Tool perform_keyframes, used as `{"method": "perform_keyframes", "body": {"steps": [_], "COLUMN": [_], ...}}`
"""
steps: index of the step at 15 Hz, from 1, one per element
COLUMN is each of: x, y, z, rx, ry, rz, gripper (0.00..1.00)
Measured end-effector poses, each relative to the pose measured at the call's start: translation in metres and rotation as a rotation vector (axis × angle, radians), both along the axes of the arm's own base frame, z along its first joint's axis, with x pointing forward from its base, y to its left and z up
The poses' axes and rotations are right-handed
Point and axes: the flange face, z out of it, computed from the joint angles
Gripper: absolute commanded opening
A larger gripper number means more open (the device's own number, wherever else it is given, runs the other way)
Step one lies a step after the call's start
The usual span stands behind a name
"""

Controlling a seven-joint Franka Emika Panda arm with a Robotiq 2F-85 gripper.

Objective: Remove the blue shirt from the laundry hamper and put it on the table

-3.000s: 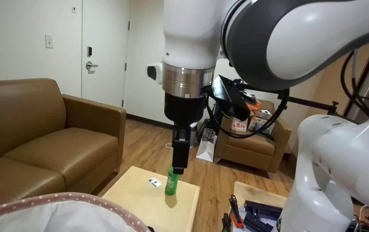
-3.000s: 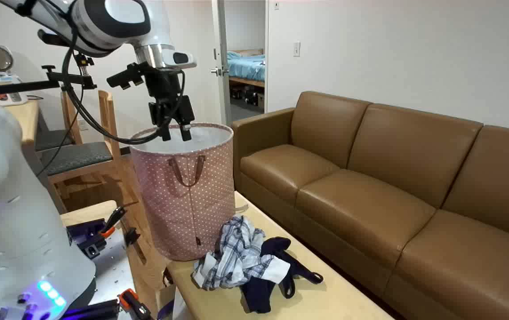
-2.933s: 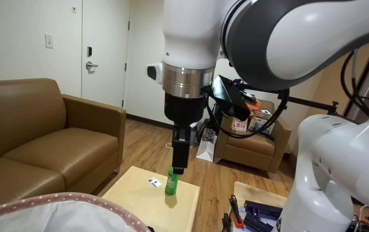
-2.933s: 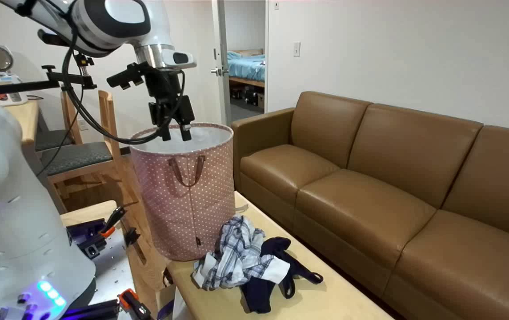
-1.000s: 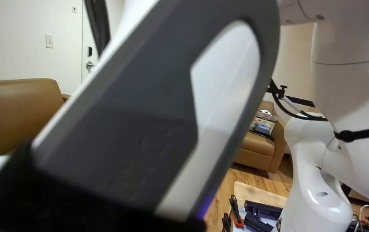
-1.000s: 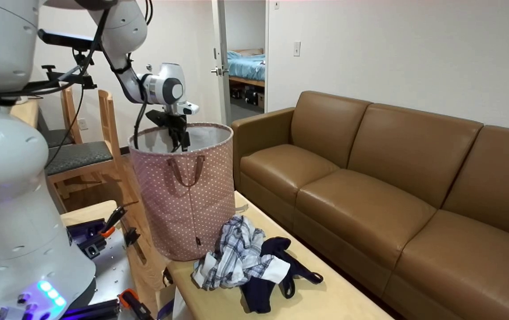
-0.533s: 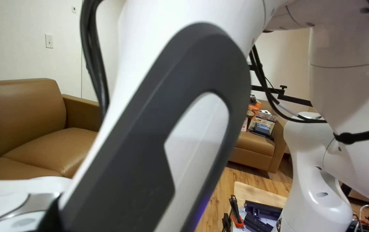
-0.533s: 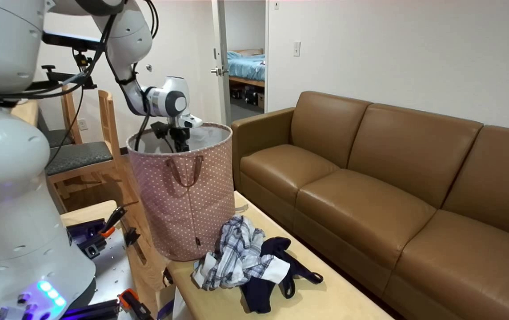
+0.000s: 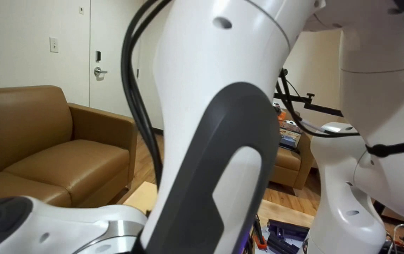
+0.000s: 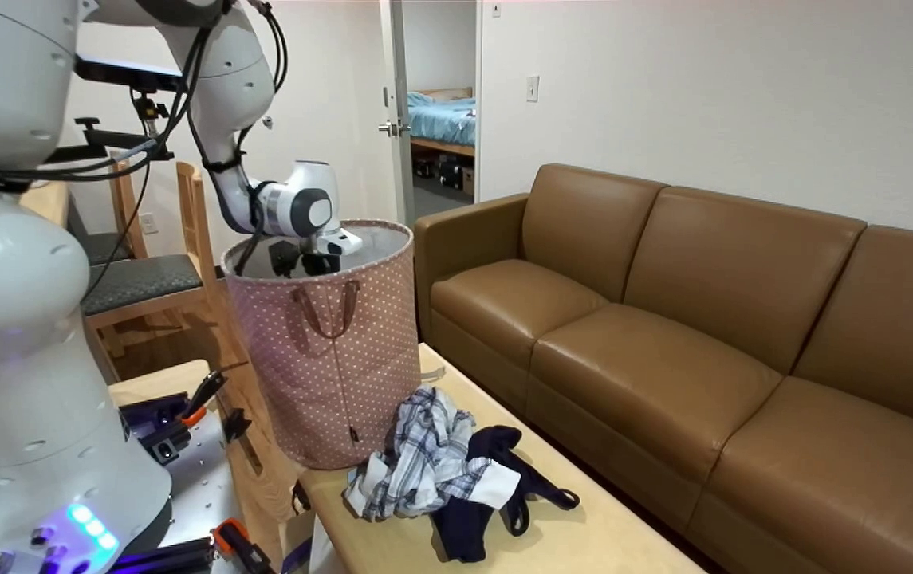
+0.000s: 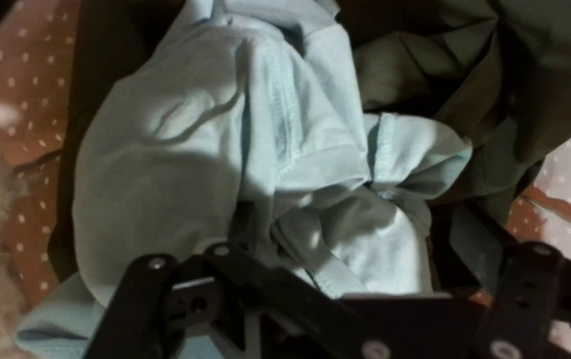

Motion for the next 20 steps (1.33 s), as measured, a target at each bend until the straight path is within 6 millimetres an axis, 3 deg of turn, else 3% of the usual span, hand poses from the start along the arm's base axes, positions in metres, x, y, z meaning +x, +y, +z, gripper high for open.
{"method": "perform_keyframes", "body": {"steps": [6,14,15,17,20], "x": [-0.002,-0.003,-0.002,0.000,0.004], "y": [-0.045,-0.059,-0.060,-0.061,-0.059], "z": [0.002,-0.013,-0.017,-0.024,-0.030], "rx": [0.025,0.056,0.062,0.076,0.087], "ry": [-0.071,-0.061,-0.062,-0.067,-0.076], "rz": [-0.071,-0.136,-0.138,-0.140,-0.133], "gripper": [1.00,1.00,0.75,0.68,0.46]}}
